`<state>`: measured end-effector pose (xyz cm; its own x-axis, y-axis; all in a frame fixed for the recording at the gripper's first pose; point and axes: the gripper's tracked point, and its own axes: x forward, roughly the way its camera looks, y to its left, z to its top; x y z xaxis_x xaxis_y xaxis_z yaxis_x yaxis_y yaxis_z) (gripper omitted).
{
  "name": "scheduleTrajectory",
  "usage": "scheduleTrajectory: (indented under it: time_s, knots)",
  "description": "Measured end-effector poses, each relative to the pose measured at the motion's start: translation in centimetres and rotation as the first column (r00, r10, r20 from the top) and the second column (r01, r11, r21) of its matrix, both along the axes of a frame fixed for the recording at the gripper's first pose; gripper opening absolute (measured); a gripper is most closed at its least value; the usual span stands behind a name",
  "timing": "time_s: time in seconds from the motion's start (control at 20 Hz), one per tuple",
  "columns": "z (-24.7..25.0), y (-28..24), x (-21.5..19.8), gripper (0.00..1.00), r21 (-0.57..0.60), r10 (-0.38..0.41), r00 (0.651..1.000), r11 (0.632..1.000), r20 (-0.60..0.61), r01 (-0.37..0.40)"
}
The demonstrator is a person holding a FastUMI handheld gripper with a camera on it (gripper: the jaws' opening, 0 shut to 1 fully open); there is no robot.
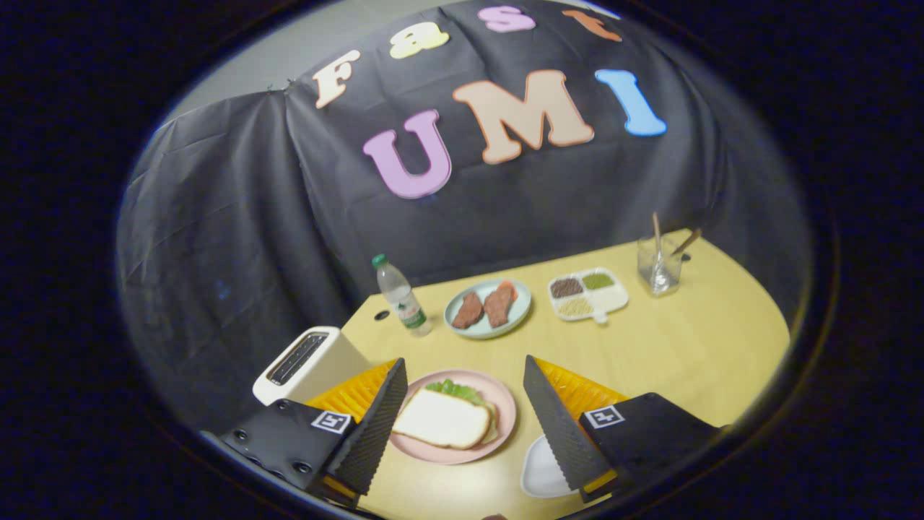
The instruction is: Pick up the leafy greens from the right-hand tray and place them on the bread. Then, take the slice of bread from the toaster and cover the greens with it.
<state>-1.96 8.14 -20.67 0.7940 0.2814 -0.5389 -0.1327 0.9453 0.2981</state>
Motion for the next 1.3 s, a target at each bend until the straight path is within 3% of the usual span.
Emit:
scheduleTrajectory:
  time_s: [0.3,0.6,1.3]
  knots:
    - [7.5,-4.5,1.0,0.98,-0.093,-0.068,0.970,0.991,0.233,0.092]
    - [12.6,-6.2,0.6,0.99,-0.235,-0.042,0.901,0.959,0.431,0.158]
    - [13.1,-6.2,1.6,1.00,-0.221,-0.065,0.894,0.959,0.443,0.179]
